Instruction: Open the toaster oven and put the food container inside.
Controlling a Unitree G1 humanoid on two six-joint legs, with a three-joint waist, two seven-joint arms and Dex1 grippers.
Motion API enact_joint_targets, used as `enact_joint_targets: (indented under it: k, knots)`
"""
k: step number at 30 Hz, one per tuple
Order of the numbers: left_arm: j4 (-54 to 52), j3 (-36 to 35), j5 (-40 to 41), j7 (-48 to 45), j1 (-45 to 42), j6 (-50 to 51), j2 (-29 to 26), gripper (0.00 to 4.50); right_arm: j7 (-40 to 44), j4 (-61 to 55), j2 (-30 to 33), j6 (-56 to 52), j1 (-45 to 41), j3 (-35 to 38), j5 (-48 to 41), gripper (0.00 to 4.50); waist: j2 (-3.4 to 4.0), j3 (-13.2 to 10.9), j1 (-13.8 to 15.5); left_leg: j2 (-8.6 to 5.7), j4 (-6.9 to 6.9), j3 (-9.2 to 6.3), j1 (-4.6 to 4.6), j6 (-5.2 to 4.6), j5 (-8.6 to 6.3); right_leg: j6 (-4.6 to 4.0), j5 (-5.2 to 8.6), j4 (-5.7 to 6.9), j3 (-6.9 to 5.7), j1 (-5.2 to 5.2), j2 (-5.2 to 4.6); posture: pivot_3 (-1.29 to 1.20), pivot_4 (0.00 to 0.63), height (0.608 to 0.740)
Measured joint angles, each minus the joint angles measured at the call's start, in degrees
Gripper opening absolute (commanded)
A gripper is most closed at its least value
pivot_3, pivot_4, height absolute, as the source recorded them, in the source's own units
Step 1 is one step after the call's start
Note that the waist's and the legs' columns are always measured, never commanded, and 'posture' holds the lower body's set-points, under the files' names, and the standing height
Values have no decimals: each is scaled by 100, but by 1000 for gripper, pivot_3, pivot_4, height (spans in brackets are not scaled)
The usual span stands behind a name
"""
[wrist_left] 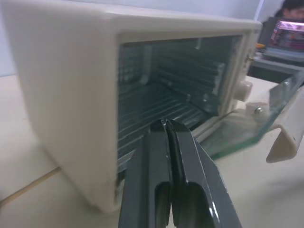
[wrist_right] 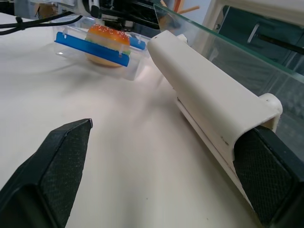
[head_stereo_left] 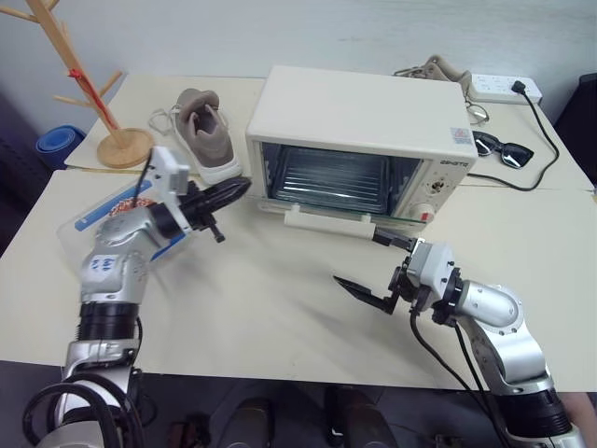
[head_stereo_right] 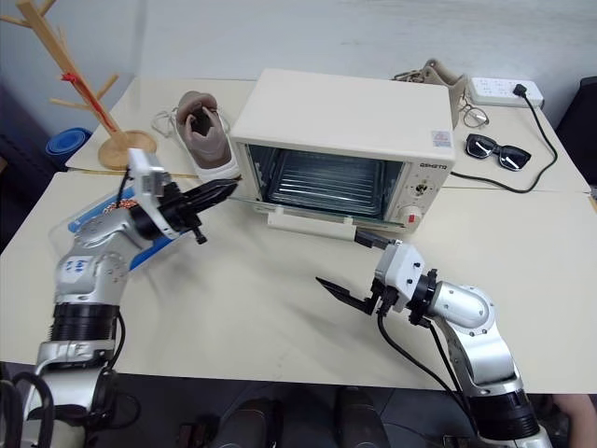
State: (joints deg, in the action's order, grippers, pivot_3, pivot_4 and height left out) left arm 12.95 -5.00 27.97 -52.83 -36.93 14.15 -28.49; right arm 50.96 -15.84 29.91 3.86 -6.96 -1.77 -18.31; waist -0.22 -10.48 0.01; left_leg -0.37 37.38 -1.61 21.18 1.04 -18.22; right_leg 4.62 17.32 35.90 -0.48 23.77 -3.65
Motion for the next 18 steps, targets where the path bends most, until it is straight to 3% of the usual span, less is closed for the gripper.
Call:
enact_joint_targets:
  k: [7,13,18]
  knots:
    - [-124,572,-284,-711,379,-41,-89,75,-122,-201,165,317,1519,492,86,4500,-1,0,15,0,13,11,-6,-4,-2,8,-4,5,20,-4,1,0,150,740]
    - [-243,693,-722,-328,771,-10,-48,75,-131,-233,313,672,2749,1436,-74,4500,-8,-4,4,2,14,52,-74,-54,-30,12,-7,2,70,-42,5,0,150,740]
    - [-397,851,-1151,148,1126,-194,177,75,-157,-217,314,730,2677,1828,-369,4500,-12,-4,-25,10,4,67,-88,-52,-30,12,-7,8,86,-39,10,0,150,740]
